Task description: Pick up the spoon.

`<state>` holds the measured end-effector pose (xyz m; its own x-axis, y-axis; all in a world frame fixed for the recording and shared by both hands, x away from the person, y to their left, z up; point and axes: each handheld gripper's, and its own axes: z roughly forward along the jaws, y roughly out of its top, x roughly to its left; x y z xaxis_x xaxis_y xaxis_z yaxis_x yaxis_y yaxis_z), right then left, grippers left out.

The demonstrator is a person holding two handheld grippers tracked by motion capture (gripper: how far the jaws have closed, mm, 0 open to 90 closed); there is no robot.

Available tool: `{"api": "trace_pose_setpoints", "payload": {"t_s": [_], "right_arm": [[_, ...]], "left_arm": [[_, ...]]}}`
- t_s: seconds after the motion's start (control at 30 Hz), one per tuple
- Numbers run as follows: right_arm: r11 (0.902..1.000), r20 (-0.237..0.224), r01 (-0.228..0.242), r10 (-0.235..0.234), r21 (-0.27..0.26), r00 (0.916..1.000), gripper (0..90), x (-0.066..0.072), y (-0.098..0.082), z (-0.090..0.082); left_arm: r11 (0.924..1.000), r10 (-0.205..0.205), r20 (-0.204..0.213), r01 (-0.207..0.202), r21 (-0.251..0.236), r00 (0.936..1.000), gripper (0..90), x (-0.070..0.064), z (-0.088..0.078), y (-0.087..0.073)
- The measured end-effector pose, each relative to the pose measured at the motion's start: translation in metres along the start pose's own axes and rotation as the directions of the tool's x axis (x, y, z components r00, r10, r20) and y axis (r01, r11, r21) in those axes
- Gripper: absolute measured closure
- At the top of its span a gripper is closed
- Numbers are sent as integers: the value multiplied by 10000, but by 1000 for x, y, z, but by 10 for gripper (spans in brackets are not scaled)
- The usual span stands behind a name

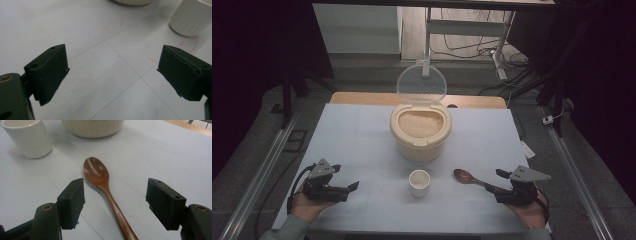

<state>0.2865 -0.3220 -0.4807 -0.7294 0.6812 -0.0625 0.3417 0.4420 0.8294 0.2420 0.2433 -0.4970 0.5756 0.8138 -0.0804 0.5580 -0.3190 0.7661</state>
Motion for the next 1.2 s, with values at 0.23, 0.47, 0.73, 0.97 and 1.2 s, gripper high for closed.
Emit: {"api": "trace_pose_setpoints", "payload": {"t_s": [0.23,0.47,0.73,0.97,1.2], "right_arm": [[9999,-18,26,-26,134,10000,312,1,0,1],[9999,-11,36,-36,157,10000,316,1,1,1],[9995,53,98,-99,293,9999,319,2,5,-2],[9970,167,267,-280,732,9995,319,0,18,-8],[9826,-100,549,-540,1772,9985,319,0,39,-10]], "left_arm": [[9999,127,143,-129,104,9998,91,-1,1,1],[9998,180,156,-181,36,9997,91,-2,0,3],[9998,146,151,-148,101,9998,91,0,1,3],[9996,176,169,-180,199,9997,92,-1,3,3],[9991,318,214,-324,265,9993,91,-3,5,5]]}}
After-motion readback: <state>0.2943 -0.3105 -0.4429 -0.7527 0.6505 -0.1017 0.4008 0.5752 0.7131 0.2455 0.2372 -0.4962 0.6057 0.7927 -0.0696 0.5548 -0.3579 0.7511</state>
